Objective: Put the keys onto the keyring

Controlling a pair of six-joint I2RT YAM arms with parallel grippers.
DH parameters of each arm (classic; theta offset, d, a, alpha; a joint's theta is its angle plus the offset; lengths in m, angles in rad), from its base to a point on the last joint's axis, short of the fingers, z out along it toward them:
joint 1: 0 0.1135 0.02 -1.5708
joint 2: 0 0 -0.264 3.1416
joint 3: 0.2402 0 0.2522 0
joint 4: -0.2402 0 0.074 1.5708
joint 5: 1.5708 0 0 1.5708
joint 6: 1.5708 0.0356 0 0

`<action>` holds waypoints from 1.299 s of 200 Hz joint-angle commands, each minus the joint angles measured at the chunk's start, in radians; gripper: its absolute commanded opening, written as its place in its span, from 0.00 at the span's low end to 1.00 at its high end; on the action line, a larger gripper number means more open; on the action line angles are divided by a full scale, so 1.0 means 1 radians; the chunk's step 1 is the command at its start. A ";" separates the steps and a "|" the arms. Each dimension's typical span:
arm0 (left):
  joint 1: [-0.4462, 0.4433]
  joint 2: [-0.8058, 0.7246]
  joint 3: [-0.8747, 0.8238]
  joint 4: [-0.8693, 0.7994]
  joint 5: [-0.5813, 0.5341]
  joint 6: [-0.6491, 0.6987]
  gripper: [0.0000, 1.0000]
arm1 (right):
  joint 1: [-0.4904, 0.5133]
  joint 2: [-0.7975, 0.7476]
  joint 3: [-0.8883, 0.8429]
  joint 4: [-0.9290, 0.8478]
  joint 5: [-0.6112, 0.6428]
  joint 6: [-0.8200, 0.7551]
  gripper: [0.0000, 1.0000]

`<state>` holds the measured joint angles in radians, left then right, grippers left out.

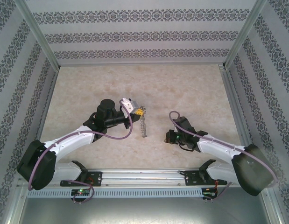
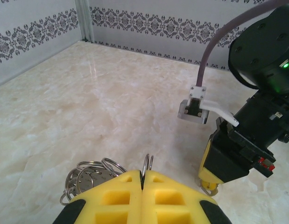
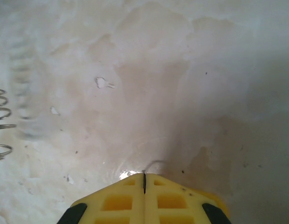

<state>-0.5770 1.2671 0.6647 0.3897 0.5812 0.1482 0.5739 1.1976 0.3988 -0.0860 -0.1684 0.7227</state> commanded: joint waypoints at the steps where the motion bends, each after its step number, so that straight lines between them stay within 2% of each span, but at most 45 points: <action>1: -0.021 -0.016 0.006 0.059 -0.001 -0.016 0.00 | 0.025 0.034 0.054 -0.011 0.001 -0.037 0.00; 53: -0.024 -0.018 0.008 0.061 0.000 -0.017 0.00 | 0.041 0.004 0.077 -0.072 0.058 -0.045 0.00; 75: -0.025 -0.017 0.005 0.066 0.000 -0.018 0.00 | 0.047 -0.036 0.081 -0.099 0.079 -0.036 0.21; 117: -0.026 -0.020 0.000 0.074 0.001 -0.018 0.00 | 0.066 -0.066 0.089 -0.152 0.112 -0.027 0.28; 164: -0.027 -0.021 0.001 0.079 0.003 -0.018 0.00 | 0.082 -0.015 0.113 -0.197 0.139 0.013 0.30; 260: -0.027 -0.022 -0.005 0.082 -0.004 -0.011 0.00 | 0.113 0.068 0.145 -0.169 0.143 0.022 0.30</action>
<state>-0.5892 1.2671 0.6647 0.3981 0.5743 0.1452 0.6769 1.2552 0.5129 -0.2512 -0.0437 0.7349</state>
